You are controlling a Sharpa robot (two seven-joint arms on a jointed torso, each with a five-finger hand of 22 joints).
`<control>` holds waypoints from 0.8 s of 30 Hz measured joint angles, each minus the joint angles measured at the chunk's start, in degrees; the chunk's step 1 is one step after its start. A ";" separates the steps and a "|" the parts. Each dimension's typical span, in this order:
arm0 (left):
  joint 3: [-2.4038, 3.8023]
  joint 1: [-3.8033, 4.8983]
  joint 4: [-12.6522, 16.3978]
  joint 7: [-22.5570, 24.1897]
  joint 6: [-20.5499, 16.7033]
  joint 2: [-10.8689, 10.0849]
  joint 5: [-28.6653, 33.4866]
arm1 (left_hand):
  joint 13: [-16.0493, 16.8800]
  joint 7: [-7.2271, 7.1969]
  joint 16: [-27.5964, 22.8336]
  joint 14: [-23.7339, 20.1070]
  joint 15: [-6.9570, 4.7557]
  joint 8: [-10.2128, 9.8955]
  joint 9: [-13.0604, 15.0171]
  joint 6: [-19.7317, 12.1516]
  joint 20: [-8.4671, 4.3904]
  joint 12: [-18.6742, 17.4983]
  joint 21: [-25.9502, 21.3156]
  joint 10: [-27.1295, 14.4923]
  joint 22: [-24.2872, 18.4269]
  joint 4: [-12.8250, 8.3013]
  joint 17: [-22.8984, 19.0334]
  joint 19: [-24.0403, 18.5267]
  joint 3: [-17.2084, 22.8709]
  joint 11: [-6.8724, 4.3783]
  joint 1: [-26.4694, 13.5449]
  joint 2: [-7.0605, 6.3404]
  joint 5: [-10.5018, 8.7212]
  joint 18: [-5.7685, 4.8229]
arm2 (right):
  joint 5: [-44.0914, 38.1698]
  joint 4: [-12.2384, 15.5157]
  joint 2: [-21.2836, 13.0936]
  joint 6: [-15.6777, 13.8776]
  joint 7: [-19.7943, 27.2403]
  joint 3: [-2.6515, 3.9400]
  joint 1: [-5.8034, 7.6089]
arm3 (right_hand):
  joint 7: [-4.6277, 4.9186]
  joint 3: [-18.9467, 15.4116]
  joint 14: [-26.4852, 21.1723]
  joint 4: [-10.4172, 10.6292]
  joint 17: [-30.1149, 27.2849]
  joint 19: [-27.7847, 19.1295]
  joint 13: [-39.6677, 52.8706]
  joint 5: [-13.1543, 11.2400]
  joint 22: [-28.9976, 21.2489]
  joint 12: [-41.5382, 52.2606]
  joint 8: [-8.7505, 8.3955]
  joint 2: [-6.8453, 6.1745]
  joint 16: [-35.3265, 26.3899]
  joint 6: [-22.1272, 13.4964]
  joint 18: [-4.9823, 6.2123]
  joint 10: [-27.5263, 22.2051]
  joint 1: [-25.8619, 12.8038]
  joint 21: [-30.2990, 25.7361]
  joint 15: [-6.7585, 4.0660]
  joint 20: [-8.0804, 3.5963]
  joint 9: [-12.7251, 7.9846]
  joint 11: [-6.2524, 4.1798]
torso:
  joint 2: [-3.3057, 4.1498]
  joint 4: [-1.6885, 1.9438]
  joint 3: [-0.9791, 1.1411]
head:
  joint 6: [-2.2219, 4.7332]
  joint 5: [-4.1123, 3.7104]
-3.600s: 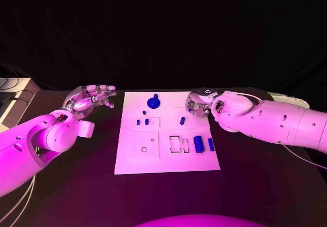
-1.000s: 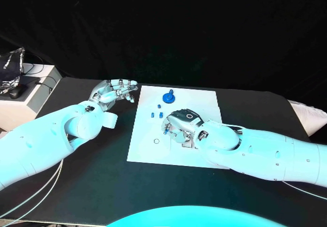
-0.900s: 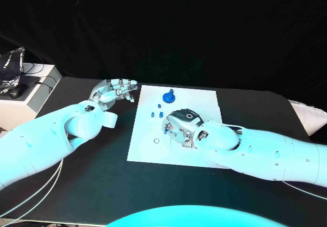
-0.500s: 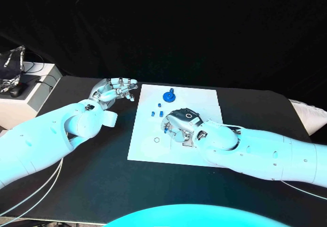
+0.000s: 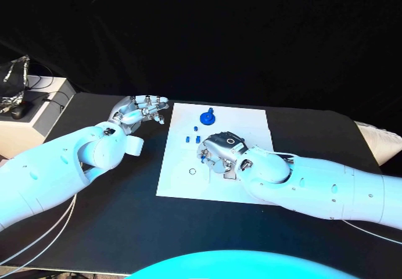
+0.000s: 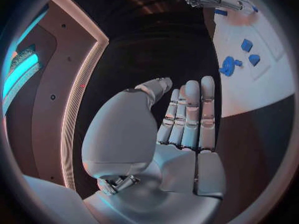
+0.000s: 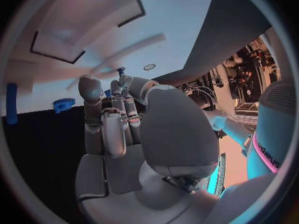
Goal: Assemble the parts on the task board
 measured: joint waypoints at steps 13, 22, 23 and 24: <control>0.00 0.00 0.51 -0.52 0.02 -0.04 0.02 | -0.04 0.00 0.00 0.00 0.00 0.00 -0.05 0.00 0.00 0.00 0.00 -0.07 -0.02 0.00 0.00 0.00 0.00 0.07 0.00 0.00 0.00 0.00 | -0.32 -0.16 0.17 0.20 0.75 -0.19 0.00 | -0.07 0.16 0.00 -0.15 -0.20 -0.43 0.01 0.06 -0.22 -0.01 -0.11 0.19 0.00 -0.12 0.00 -0.01 -0.20 -0.25 0.00 0.00 0.17 0.00 | -0.02 -0.01 0.06 | -0.33 0.15; 0.00 0.00 0.43 -1.01 -0.11 -0.09 0.01 | -0.03 0.00 0.00 0.00 0.00 0.00 -0.05 0.00 0.00 0.00 0.00 -0.07 -0.02 0.00 0.01 0.00 0.00 0.07 0.00 0.00 0.00 0.00 | -0.36 0.26 -0.45 0.74 0.88 -0.53 -0.20 | -0.08 0.20 0.00 -0.11 -0.26 -0.43 0.02 0.37 -0.16 -0.24 0.25 0.26 0.00 -0.12 0.00 -0.01 -0.27 -0.25 0.00 0.00 0.36 -0.01 | -0.03 -0.01 0.12 | -0.47 0.23; 0.00 0.00 0.41 -1.05 -0.12 -0.09 0.00 | -0.03 0.00 0.00 0.00 0.00 0.00 -0.05 0.00 0.00 0.00 0.00 -0.07 -0.02 0.00 0.02 0.00 0.00 0.07 0.00 0.00 0.00 0.00 | -0.36 0.33 -0.49 0.78 0.86 -0.53 -0.20 | -0.08 0.25 0.00 -0.06 -0.26 -0.43 0.02 0.37 -0.15 -0.24 0.25 0.26 0.00 -0.12 0.00 -0.01 -0.27 -0.25 0.00 0.00 0.36 -0.01 | -0.03 -0.01 0.13 | -0.47 0.24; 0.00 0.00 0.39 -1.08 -0.14 -0.09 0.00 | -0.03 0.00 0.00 0.00 0.00 0.00 -0.05 0.00 0.00 0.00 0.00 -0.07 -0.02 0.00 0.03 0.00 0.00 0.07 0.00 0.00 0.00 0.00 | -0.36 0.40 -0.54 0.81 0.83 -0.53 -0.20 | -0.08 0.25 0.00 -0.06 -0.26 -0.43 0.02 0.37 -0.15 -0.25 0.25 0.26 0.00 -0.13 0.00 -0.01 -0.27 -0.25 0.00 0.00 0.34 -0.01 | -0.03 -0.01 0.14 | -0.47 0.25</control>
